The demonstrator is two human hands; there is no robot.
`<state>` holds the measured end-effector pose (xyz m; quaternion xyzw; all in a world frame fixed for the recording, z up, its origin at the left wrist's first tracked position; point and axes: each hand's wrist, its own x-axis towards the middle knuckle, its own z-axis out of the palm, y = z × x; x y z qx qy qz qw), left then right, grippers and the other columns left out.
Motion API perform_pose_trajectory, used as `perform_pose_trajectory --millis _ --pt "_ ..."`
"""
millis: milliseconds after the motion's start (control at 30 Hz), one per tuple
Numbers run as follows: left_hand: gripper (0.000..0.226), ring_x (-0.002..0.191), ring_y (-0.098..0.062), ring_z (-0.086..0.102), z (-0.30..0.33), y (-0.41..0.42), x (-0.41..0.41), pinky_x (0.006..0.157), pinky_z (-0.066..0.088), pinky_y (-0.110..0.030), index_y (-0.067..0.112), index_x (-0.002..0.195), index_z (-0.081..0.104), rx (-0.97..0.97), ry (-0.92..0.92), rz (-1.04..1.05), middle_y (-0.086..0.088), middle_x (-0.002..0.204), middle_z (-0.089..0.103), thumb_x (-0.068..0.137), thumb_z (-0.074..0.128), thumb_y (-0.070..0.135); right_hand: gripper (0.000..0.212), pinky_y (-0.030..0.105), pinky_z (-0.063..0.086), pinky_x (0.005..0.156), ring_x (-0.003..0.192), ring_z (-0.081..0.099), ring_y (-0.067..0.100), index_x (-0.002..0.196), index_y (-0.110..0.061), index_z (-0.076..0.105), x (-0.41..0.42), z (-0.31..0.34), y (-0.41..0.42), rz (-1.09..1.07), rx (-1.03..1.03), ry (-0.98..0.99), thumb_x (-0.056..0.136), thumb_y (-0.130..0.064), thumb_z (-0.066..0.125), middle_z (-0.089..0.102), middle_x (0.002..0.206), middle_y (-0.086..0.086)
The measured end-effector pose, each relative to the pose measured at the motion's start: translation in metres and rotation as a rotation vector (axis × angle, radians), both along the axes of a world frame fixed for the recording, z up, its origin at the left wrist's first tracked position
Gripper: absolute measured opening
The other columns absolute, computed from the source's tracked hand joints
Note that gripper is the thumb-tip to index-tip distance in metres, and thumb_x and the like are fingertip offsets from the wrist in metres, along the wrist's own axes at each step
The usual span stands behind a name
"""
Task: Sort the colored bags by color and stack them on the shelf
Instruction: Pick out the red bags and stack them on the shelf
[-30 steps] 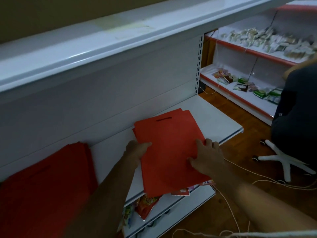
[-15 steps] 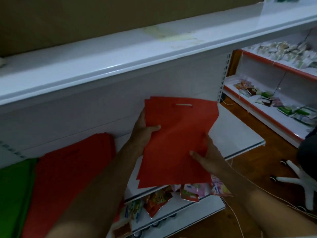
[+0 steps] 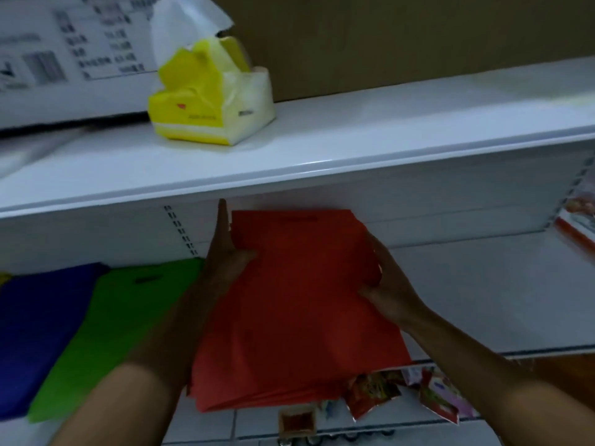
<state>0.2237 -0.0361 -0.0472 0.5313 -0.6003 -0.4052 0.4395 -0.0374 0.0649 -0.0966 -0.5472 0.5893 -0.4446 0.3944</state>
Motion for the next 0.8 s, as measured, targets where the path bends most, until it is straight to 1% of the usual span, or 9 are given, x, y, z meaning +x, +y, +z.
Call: perform_pose_trajectory --millis 67,100,167,200,267,367,467,567,800 --pt "0.116 0.115 -0.029 0.059 -0.007 -0.001 0.029 0.068 0.057 -0.028 0.048 0.148 0.014 -0.065 -0.031 0.033 -0.01 0.143 0.047 0.067 0.067 -0.017 0.09 0.02 0.028 0.108 0.131 0.037 -0.002 0.149 -0.043 0.02 0.025 -0.008 -0.007 0.036 0.02 0.052 0.082 -0.008 0.068 0.032 0.149 -0.018" --pt "0.111 0.123 -0.025 0.054 -0.011 0.0 0.041 0.081 0.056 -0.031 0.043 0.149 0.021 -0.08 -0.049 0.028 -0.005 0.147 0.043 0.067 0.066 -0.017 0.087 0.02 0.029 0.107 0.13 0.037 0.0 0.149 -0.043 0.022 0.035 -0.012 -0.008 0.042 0.029 0.083 0.083 -0.011 0.068 0.033 0.148 -0.017" --pt "0.099 0.134 -0.015 0.042 -0.023 0.002 0.061 0.104 0.043 -0.032 0.032 0.148 0.032 -0.071 -0.065 -0.002 0.004 0.151 0.036 0.068 0.067 -0.014 0.078 0.018 0.027 0.103 0.126 0.036 0.0 0.148 -0.038 0.026 0.055 -0.02 -0.009 0.04 0.035 0.159 0.085 -0.02 0.068 0.035 0.14 -0.015" --pt "0.091 0.133 -0.011 0.041 -0.031 0.002 0.07 0.107 0.04 -0.031 0.029 0.145 0.037 -0.063 -0.075 -0.007 0.007 0.149 0.038 0.069 0.067 -0.012 0.075 0.018 0.026 0.102 0.124 0.035 0.001 0.147 -0.036 0.027 0.063 -0.025 -0.009 0.034 0.042 0.203 0.086 -0.025 0.067 0.035 0.136 -0.013" --pt "0.076 0.12 -0.009 0.049 -0.047 0.002 0.08 0.095 0.044 -0.025 0.032 0.135 0.039 -0.032 -0.168 0.014 0.011 0.13 0.048 0.077 0.064 -0.011 0.071 0.021 0.026 0.103 0.127 0.033 0.008 0.148 -0.032 0.025 0.075 -0.038 -0.01 0.056 0.099 0.289 0.089 -0.03 0.064 0.035 0.138 -0.004" --pt "0.071 0.103 -0.009 0.055 -0.076 0.002 0.093 0.077 0.04 -0.018 0.033 0.137 0.035 0.058 -0.405 0.016 0.013 0.111 0.053 0.082 0.066 0.002 0.074 0.039 0.023 0.115 0.145 0.014 0.023 0.152 -0.033 0.016 0.082 -0.059 -0.015 0.124 0.306 0.399 0.092 -0.039 0.059 0.018 0.157 0.005" --pt "0.066 0.117 -0.022 0.057 -0.102 0.004 0.108 0.094 0.044 -0.026 0.023 0.14 0.045 0.209 -0.636 -0.058 -0.005 0.133 0.056 0.078 0.068 0.026 0.075 0.046 0.021 0.117 0.145 0.013 0.03 0.153 -0.034 0.015 0.09 -0.071 -0.016 0.136 0.445 0.471 0.091 -0.045 0.057 0.015 0.159 0.007" --pt "0.054 0.131 -0.023 0.045 -0.111 0.009 0.111 0.112 0.03 -0.03 0.023 0.139 0.048 0.262 -0.863 -0.09 -0.007 0.144 0.047 0.089 0.061 0.039 0.072 0.047 0.021 0.116 0.142 0.016 0.035 0.153 -0.033 0.016 0.1 -0.075 -0.015 0.142 0.462 0.551 0.093 -0.043 0.055 0.014 0.158 0.008" --pt "0.057 0.126 -0.022 0.051 -0.12 0.011 0.106 0.101 0.042 -0.026 0.02 0.141 0.045 0.369 -0.71 -0.161 -0.006 0.143 0.048 0.09 0.063 0.035 0.077 0.051 0.017 0.116 0.146 0.008 0.035 0.153 -0.036 0.009 0.104 -0.084 -0.02 0.064 0.469 0.613 0.091 -0.051 0.052 0.01 0.161 0.01"
